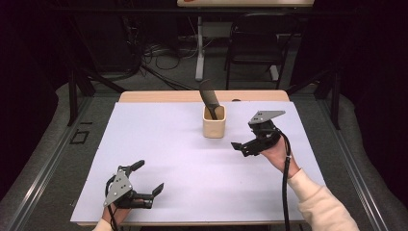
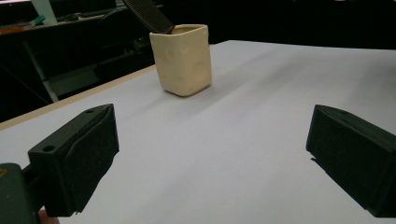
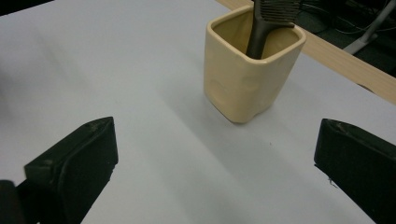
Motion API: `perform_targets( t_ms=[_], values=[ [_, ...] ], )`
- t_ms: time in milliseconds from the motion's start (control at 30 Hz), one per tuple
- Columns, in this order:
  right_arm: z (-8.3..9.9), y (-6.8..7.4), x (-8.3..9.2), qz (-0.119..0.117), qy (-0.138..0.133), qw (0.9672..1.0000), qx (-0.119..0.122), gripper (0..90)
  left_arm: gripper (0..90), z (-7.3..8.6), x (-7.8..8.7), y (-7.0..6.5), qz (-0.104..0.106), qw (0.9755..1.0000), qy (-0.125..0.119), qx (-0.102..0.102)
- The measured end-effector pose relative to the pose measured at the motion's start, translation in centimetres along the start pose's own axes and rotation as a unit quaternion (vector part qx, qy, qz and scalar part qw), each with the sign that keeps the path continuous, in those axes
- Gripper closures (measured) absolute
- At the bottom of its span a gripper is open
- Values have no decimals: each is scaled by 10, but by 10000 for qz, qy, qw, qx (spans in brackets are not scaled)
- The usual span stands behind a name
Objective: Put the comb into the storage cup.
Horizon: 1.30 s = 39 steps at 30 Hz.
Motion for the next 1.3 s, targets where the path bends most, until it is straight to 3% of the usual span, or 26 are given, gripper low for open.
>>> perform_targets(
  t_ms=[833,1300],
  values=[
    [59,10,21,136,81,9998,-117,0,25,0,-1,0,8,10000,15,5],
    [91,27,26,312,-14,9995,-83,0,25,0,-1,-1,11,10000,23,26]
  ],
)
Point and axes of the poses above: each handheld gripper's, and its own axes: x roughly backward along the jaws, z roughly out of its underside, y roughly to its left, the point moved 2 cm from there along -x, roughly forward along the jaws, and after that the axes turned 3 degrees about -x, right-handed, at the moved point
